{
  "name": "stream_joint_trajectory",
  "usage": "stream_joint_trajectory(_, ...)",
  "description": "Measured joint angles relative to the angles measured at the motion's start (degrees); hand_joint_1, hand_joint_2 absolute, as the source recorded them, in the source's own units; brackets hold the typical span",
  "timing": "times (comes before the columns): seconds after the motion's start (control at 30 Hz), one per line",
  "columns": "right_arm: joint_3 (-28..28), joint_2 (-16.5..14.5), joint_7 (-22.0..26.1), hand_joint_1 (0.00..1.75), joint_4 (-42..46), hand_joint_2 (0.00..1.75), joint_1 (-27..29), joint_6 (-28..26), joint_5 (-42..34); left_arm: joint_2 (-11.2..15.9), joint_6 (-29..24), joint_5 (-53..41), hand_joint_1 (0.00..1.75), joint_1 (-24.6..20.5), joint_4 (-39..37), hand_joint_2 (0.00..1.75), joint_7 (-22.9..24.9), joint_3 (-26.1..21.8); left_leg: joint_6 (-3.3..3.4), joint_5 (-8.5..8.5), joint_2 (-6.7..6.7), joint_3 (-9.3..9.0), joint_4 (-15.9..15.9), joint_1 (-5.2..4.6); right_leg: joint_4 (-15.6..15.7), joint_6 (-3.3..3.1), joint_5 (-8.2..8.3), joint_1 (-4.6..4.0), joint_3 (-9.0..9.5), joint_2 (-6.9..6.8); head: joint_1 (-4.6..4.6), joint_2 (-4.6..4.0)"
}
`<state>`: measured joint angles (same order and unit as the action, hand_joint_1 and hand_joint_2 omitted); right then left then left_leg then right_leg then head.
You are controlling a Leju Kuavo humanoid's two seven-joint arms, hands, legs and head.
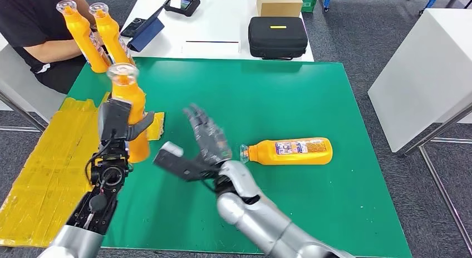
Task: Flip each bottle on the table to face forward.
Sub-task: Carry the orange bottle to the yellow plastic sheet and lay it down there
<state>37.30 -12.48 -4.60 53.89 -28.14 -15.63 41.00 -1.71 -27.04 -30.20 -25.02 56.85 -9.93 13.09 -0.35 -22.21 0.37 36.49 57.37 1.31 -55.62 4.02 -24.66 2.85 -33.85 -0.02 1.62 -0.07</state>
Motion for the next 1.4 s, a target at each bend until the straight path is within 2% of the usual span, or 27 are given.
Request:
stream_joint_trajectory(0.13,-7.4,3.8,1.4,0.0,10.9,0.0,3.5,2.8,0.9,3.6,-7.8,-22.6,1.75,2.2,-1.6,1.75,4.8,-0.4,0.01,-0.01,0.04,0.01,0.0,-0.04,0.0,0.0,0.0,0.03,-0.02,0.07,0.0,0.0)
stream_joint_trajectory(0.23,-10.6,6.2,2.2,0.0,16.1,0.0,4.9,3.4,0.5,6.1,-11.3,-32.9,1.75,4.1,-3.8,1.75,7.1,-0.9,0.0,-0.01,0.04,0.02,0.0,-0.04,0.0,0.0,0.0,0.02,-0.04,0.07,0.02,0.0)
stream_joint_trajectory(0.47,-13.4,11.8,5.4,0.0,22.2,0.0,6.1,5.3,-3.7,11.3,-12.3,-55.8,1.75,9.6,-11.2,1.75,14.1,-2.5,0.0,-0.02,0.17,0.03,0.0,-0.02,0.0,0.0,0.0,0.01,-0.11,0.18,0.0,0.0)
stream_joint_trajectory(0.6,-13.4,13.2,6.3,0.0,22.2,0.0,5.6,5.4,-4.8,12.9,-12.2,-59.3,1.75,9.9,-18.3,1.75,15.7,-0.2,0.0,-0.01,0.13,0.03,0.0,-0.02,0.0,0.0,0.0,0.01,-0.08,0.1,0.01,0.0)
stream_joint_trajectory(0.67,-13.4,13.8,6.4,0.0,22.2,0.0,5.3,5.4,-5.1,13.3,-11.6,-59.6,0.87,9.4,-21.1,1.75,16.3,1.9,0.02,0.0,0.04,0.01,0.0,-0.05,0.0,0.0,0.0,0.04,0.0,0.02,0.01,0.0)
stream_joint_trajectory(0.73,-13.4,14.2,6.5,0.0,22.2,0.0,5.0,5.4,-5.2,13.5,-10.2,-59.7,0.0,8.2,-23.4,0.87,16.6,4.2,0.04,0.02,-0.15,-0.06,0.0,-0.07,0.0,0.0,-0.02,0.07,0.16,-0.14,0.02,0.0)
stream_joint_trajectory(0.8,-13.3,14.7,6.5,0.0,22.2,0.0,4.6,5.4,-5.2,13.7,-9.2,-59.7,0.0,7.1,-25.4,0.0,16.6,6.4,0.06,0.04,-0.32,-0.2,0.0,-0.07,0.0,-0.01,-0.06,0.07,0.35,-0.27,0.02,0.0)
stream_joint_trajectory(0.97,-13.6,16.1,5.2,0.0,22.4,0.0,4.4,5.9,-4.5,14.1,-9.5,-59.6,0.0,5.3,-28.3,0.0,15.7,9.2,0.06,0.14,-0.5,-0.52,-0.1,-0.07,0.0,-0.02,-0.06,0.06,0.68,-0.38,0.03,0.0)
stream_joint_trajectory(1.1,-14.4,17.7,2.4,0.0,23.0,0.0,4.6,8.0,-1.3,14.5,-11.5,-57.8,0.0,4.6,-28.6,0.0,11.5,9.1,0.06,0.29,-0.57,-0.56,-0.1,-0.08,0.0,-0.04,-0.02,0.08,0.64,-0.45,0.03,0.0)
stream_joint_trajectory(1.23,-15.8,19.8,-0.2,0.0,23.0,1.75,5.4,11.0,2.4,14.8,-12.3,-53.8,0.0,4.9,-27.3,0.0,5.7,7.1,0.17,0.38,-0.6,-0.46,-0.1,-0.12,0.0,0.11,0.13,0.14,0.67,-0.49,0.01,0.0)
stream_joint_trajectory(1.4,-17.2,22.2,-1.9,0.0,22.4,1.75,6.1,13.6,5.8,14.7,-12.4,-47.6,0.0,7.2,-22.5,0.0,-0.5,3.6,0.18,0.42,-0.52,-0.16,0.0,-0.12,0.0,0.07,0.3,0.12,0.27,-0.38,0.0,0.0)
